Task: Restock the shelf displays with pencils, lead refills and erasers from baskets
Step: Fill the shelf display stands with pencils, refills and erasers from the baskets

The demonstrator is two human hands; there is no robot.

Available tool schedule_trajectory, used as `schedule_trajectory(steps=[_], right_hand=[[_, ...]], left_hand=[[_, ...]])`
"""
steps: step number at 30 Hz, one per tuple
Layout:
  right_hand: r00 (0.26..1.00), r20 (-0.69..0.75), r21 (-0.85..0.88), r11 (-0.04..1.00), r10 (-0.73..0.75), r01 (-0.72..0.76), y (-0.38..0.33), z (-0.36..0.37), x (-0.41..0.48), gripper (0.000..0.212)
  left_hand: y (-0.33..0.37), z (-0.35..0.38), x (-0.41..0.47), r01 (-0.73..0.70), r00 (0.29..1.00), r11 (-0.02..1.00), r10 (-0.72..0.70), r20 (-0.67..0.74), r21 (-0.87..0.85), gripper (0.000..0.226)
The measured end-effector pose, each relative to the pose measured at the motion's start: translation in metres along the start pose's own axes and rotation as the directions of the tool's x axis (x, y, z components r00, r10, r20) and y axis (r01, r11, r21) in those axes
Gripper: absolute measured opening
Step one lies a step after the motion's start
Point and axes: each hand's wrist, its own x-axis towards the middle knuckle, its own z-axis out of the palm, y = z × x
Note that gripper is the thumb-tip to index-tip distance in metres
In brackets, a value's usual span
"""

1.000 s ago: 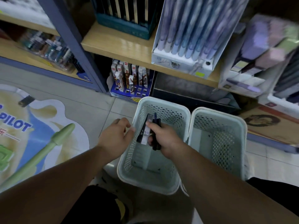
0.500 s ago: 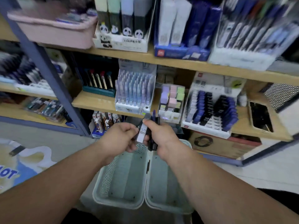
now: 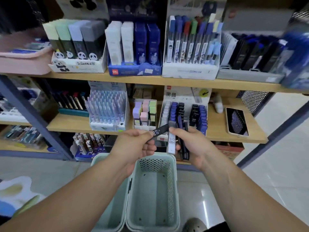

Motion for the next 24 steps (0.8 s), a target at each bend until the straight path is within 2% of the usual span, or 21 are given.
schedule_trajectory(steps=[5,11,14,17,24], right_hand=[[1.000,-0.001,0.006,1.000,0.031,-0.031,0.001,-0.040,0.013,0.015],[0.999,-0.024,0.038,0.999,0.033,-0.032,-0.006,-0.073,0.030,0.021],[0.998,-0.006,0.068,0.996,0.055,-0.054,-0.011,-0.082,0.036,0.010],[0.999,0.014,0.077,0.996,0.049,-0.050,-0.015,-0.090,0.040,0.017],[0.994,-0.108,0.119,0.993,0.025,-0.012,-0.025,-0.107,0.040,0.023]], left_hand=[[-0.008,0.032,0.021,-0.023,0.999,1.000,0.022,-0.049,-0.003,0.008],[-0.010,0.061,0.048,-0.103,0.994,0.990,0.104,-0.015,0.093,0.010],[-0.008,0.068,0.065,-0.199,0.978,0.953,0.208,-0.019,0.227,0.007],[-0.002,0.073,0.076,-0.260,0.961,0.918,0.277,-0.013,0.299,0.008],[0.013,0.094,0.086,-0.374,0.921,0.814,0.383,0.074,0.444,0.008]])
